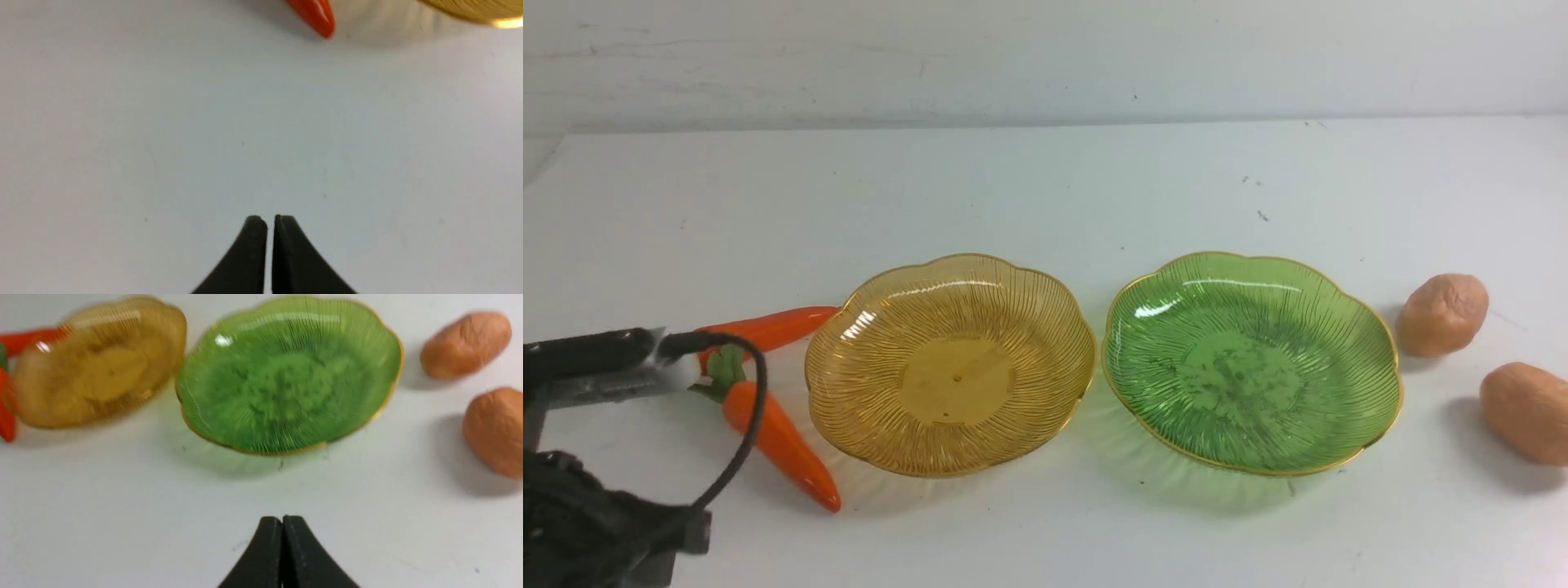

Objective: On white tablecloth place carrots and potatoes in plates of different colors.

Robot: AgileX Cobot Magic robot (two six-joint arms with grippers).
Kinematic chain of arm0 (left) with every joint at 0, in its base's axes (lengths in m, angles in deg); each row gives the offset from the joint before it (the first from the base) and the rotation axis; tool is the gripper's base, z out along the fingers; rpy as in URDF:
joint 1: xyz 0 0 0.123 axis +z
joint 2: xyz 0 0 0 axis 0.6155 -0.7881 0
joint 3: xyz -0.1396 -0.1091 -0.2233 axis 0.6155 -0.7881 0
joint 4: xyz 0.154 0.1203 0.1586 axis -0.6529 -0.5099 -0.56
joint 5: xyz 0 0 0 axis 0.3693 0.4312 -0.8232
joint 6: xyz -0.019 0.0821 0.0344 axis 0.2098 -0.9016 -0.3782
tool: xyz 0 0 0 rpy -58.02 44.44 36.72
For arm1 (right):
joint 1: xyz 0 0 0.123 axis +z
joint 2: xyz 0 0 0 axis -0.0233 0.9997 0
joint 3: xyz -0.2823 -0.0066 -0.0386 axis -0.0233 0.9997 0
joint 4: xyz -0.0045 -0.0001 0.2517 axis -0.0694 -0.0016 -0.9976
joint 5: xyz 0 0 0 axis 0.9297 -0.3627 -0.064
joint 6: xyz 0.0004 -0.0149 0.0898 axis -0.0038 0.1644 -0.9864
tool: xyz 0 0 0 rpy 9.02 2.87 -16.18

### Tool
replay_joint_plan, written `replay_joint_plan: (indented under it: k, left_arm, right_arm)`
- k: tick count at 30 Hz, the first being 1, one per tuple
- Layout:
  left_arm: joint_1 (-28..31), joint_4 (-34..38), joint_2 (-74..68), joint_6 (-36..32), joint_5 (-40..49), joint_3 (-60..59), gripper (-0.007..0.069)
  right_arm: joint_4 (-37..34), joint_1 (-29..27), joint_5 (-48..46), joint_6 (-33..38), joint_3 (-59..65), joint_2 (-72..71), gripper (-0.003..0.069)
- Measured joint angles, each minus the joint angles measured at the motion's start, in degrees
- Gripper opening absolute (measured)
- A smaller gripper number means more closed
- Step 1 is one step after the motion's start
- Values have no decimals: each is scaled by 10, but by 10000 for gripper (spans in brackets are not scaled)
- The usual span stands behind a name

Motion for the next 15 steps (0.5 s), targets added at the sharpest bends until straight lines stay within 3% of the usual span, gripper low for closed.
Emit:
replay_joint_plan:
  k: [3, 11, 15]
  left_arm:
    - [0, 1, -72, 57, -46, 18, 79]
    - [0, 3, -253, 115, -170, 112, 481]
    - [0, -4, -302, 137, -217, 120, 552]
  right_arm:
    - [20, 0, -29, -6, -17, 55, -15]
    - [24, 0, -43, -3, -21, 100, -15]
    - [24, 0, -43, -1, -21, 100, -15]
